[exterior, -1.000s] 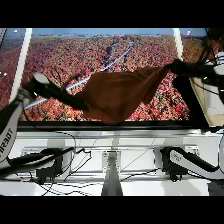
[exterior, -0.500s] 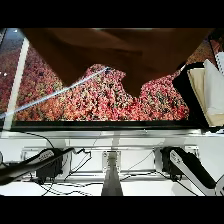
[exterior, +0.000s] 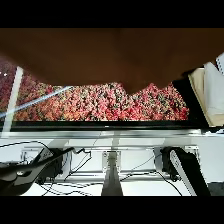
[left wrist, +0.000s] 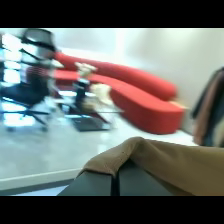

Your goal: Fold the clothes and pants, and hang the long-sleeved shirts on hangers.

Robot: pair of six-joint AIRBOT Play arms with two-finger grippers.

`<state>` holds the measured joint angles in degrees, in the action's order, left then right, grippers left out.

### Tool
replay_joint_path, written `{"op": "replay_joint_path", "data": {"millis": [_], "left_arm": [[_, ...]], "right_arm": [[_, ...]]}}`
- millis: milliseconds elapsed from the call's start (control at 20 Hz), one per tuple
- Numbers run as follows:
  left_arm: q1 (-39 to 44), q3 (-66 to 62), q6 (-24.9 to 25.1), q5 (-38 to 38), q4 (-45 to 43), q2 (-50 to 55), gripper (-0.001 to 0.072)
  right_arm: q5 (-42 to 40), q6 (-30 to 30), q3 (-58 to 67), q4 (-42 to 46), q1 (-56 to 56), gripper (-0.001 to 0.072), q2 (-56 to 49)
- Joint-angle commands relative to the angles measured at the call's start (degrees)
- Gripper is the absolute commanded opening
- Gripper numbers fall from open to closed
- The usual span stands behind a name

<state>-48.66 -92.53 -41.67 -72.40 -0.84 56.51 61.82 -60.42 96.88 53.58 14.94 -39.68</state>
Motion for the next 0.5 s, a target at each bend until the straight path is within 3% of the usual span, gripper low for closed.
{"op": "replay_joint_path", "data": {"millis": [0,150,350,450], "left_arm": [[2.3,1.8,-4.1,0.5,-19.3,-1.4,0.0011],[14.7,10.5,-6.3,4.6,-37.4,1.6,0.0011],[29.1,18.0,-6.3,15.0,-40.8,12.9,0.0012],[33.4,18.0,-6.3,20.8,-40.7,20.6,0.0012]], "right_arm": [[4.5,-3.7,-1.7,0.3,0.0,0.0012,-0.1],[3.0,-6.2,-8.6,-0.1,0.0,0.0012,-8.0],[-0.5,-6.2,-17.5,-8.9,-0.1,0.0013,-24.8],[-3.1,-6.1,-18.4,-9.3,-1.6,0.0013,-34.4]]}}
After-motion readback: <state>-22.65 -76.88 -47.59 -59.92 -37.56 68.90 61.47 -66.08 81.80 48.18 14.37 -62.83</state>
